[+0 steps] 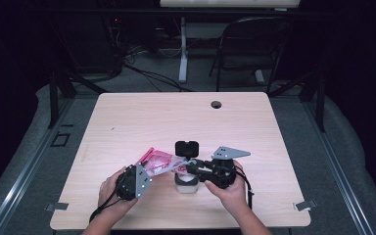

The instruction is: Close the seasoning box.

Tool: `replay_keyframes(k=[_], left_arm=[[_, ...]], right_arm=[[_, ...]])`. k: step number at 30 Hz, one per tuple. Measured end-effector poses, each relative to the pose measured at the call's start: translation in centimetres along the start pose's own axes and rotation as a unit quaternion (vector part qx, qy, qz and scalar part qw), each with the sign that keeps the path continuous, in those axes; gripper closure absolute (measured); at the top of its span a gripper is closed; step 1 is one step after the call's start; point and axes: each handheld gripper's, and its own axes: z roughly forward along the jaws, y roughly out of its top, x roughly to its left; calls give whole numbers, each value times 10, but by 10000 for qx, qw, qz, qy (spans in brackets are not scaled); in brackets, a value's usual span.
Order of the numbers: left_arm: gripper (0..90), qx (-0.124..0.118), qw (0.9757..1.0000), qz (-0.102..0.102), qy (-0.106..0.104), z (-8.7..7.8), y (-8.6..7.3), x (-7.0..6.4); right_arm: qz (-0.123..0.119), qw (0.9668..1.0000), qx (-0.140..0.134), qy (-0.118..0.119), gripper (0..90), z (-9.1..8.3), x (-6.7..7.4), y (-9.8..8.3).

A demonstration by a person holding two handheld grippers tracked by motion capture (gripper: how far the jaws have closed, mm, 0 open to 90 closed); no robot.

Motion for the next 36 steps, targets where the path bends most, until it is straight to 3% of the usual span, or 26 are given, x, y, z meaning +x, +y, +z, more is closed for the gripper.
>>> replay_keyframes(k=[7, 12, 15, 21, 24, 28, 31, 36], left_arm=[[721, -4, 10000, -4, -26, 0, 1, 0], [721, -42, 9997, -166, -148, 2, -3, 1], [722, -93, 9986, -409, -329, 5, -6, 2], [723, -203, 9930, -939, -693, 10, -12, 7], [726, -306, 9884, -1223, -844, 11, -16, 11], [727, -273, 9866, -1311, -933, 14, -18, 12], [727, -278, 9826, -1497, -1067, 17, -21, 13], [725, -239, 9786, -1661, -1194, 20, -26, 15]], right_arm=[[-121, 9999, 69, 22, 579, 4, 4, -1], [-108, 9999, 62, 67, 569, 4, 4, -1], [-103, 9999, 52, 70, 568, 4, 4, 0], [-71, 9999, -60, 60, 569, 0, 2, 1], [-31, 10000, -68, 13, 567, 0, 1, 0], [-21, 10000, -45, -3, 572, -1, 1, 0], [-12, 10000, -72, -2, 575, -1, 1, 0], [10, 9999, -92, -50, 575, -2, -1, 0]])
